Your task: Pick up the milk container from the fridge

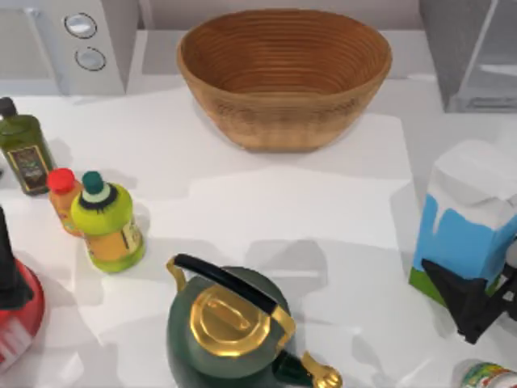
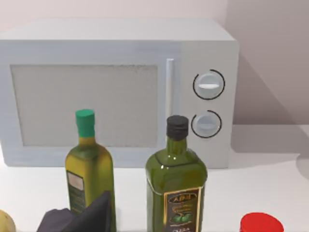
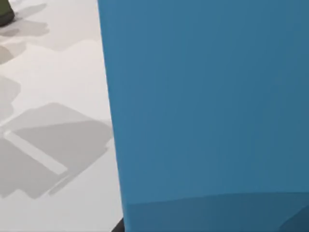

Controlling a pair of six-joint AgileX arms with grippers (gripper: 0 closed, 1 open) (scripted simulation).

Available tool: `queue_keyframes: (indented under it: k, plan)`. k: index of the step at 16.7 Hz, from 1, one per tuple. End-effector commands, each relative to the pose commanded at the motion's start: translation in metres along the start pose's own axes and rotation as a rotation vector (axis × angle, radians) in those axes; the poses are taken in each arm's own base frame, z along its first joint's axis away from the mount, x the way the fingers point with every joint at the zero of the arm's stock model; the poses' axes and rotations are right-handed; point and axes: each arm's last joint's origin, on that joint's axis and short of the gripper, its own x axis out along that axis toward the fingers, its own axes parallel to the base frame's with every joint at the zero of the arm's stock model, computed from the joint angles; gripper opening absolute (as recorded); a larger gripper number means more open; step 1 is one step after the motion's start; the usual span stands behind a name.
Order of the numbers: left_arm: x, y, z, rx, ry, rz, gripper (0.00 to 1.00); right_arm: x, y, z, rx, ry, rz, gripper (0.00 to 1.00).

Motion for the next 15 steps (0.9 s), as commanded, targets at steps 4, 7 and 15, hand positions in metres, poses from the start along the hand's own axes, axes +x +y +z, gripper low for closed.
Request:
queue_keyframes:
  k: [4, 7, 15]
  plan:
    - [0.0, 0.0, 0.0, 0.0, 0.0, 0.0, 1.0, 0.0, 0.0, 0.0, 0.0, 0.0, 0.0, 0.6]
    - [0.0, 0.0, 0.0, 0.0, 0.0, 0.0, 1.0, 0.0, 0.0, 0.0, 0.0, 0.0, 0.0, 0.83]
    - [0.0, 0.0, 0.0, 0.0, 0.0, 0.0, 1.0, 0.0, 0.0, 0.0, 0.0, 0.0, 0.0, 1.0]
